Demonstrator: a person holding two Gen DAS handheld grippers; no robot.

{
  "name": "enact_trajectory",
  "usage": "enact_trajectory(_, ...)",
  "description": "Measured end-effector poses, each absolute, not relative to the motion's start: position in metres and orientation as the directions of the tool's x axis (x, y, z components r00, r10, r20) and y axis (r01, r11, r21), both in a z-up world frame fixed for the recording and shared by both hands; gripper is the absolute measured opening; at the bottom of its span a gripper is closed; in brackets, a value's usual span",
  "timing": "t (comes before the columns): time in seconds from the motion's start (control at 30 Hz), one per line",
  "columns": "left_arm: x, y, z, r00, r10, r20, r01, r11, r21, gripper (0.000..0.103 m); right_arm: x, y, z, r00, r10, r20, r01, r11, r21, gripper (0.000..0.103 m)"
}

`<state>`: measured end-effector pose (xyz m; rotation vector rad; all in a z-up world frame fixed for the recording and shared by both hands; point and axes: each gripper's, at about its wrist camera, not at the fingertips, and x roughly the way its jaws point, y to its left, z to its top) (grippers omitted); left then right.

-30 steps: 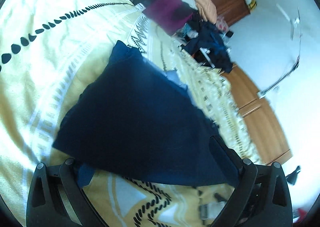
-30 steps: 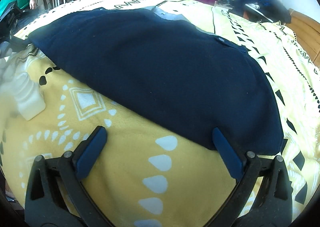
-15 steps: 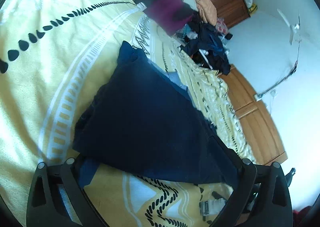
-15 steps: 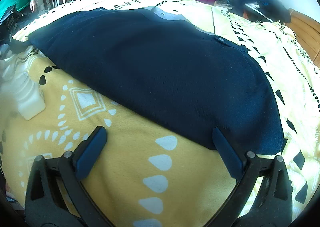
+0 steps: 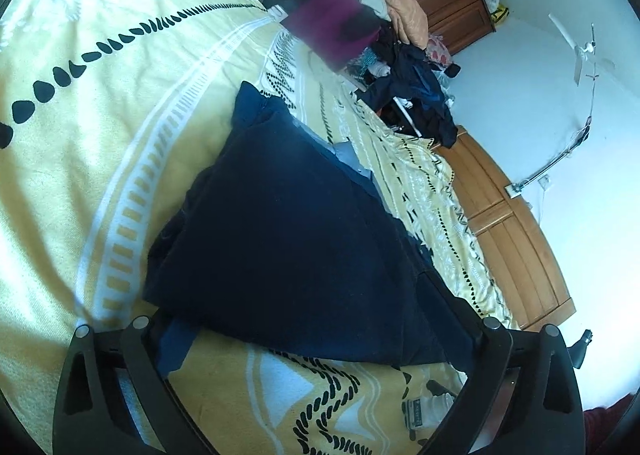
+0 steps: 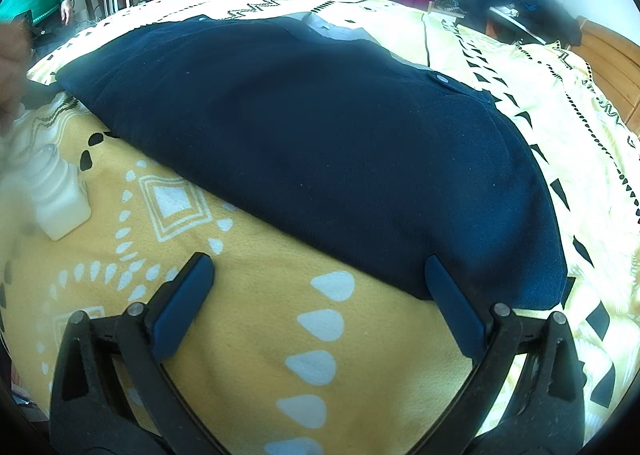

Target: Fold small clothes

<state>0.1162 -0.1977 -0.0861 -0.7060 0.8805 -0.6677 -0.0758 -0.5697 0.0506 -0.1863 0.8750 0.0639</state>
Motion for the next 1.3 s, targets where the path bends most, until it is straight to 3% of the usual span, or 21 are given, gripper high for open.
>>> enact_trajectory(1.3,0.117,-0.211,-0.088,0.462,-0.751,-0.472,0.255,0.622,-0.74,0.103,-0.08,-0.568,0.051,0.64,-0.021,-0.768,-0.133,0.982,-0.137,0.103)
